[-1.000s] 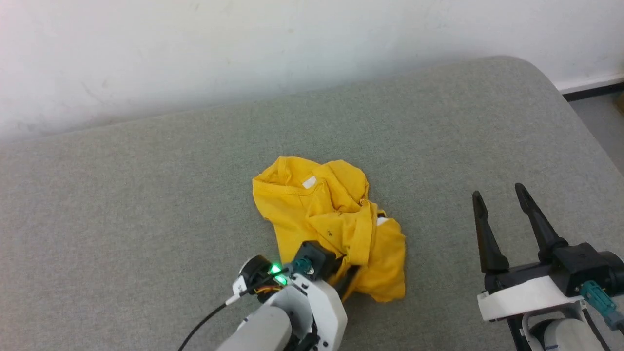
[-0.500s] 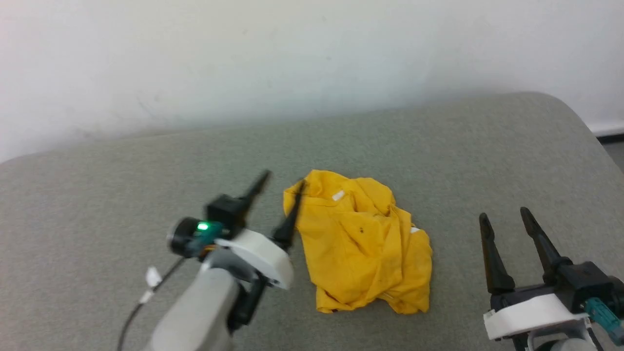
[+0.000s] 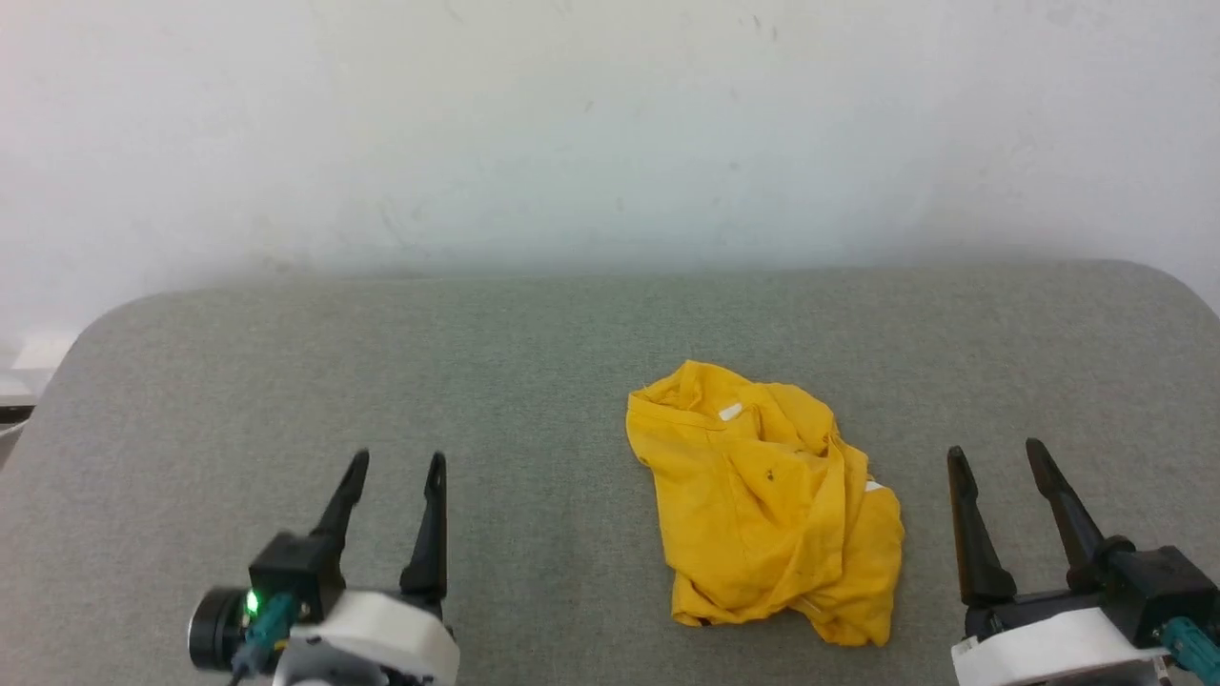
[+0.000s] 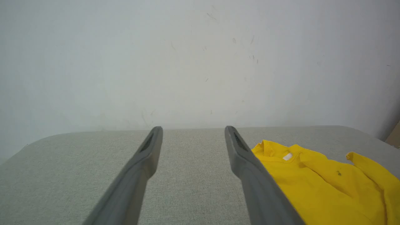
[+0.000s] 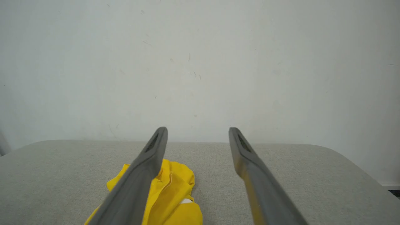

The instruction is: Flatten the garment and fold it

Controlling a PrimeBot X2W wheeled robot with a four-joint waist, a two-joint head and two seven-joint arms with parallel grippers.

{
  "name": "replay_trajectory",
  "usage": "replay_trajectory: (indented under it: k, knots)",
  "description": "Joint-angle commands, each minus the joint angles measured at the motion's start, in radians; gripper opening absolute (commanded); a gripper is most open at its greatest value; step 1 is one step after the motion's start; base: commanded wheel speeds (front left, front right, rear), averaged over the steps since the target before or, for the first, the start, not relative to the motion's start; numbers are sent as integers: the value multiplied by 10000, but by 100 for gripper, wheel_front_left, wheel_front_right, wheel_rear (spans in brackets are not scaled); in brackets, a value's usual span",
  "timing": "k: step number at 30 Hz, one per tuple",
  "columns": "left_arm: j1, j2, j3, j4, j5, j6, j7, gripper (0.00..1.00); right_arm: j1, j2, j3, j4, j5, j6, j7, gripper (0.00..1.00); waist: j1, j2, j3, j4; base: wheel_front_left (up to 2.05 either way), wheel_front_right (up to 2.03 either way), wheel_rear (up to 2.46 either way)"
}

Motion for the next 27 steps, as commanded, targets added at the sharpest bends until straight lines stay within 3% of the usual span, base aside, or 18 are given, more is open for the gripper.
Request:
replay_trajectory:
  k: [1, 6, 12, 15, 20, 27]
  knots:
    - [349, -22, 57, -149, 121, 112, -43, 100, 184, 26, 21, 18, 81, -19, -47, 100, 2, 0, -105, 138, 0, 0, 0]
    - [1252, -316, 171, -436, 218, 283, -45, 100, 277, 27, 164, 100, 207, -19, -47, 100, 2, 0, -122, 200, 0, 0, 0]
    - [1523, -270, 166, -497, 474, 39, -46, 100, 269, 27, 332, 139, 237, -19, -47, 100, 2, 0, -24, 250, 0, 0, 0]
    - [1361, -270, -225, -465, 505, -313, 206, 100, 242, 27, 376, 194, 181, -19, -47, 100, 2, 0, 81, 192, 0, 0, 0]
    - [745, -416, -1530, -537, 510, -1249, 1975, 100, 80, 27, 359, 269, 97, -19, -47, 100, 2, 0, 473, -92, 0, 0, 0]
    - [-554, -1032, -2762, -259, 482, -2032, 4006, 100, -231, 27, 478, 317, 91, -19, -47, 100, 2, 0, 1301, -672, 0, 0, 0]
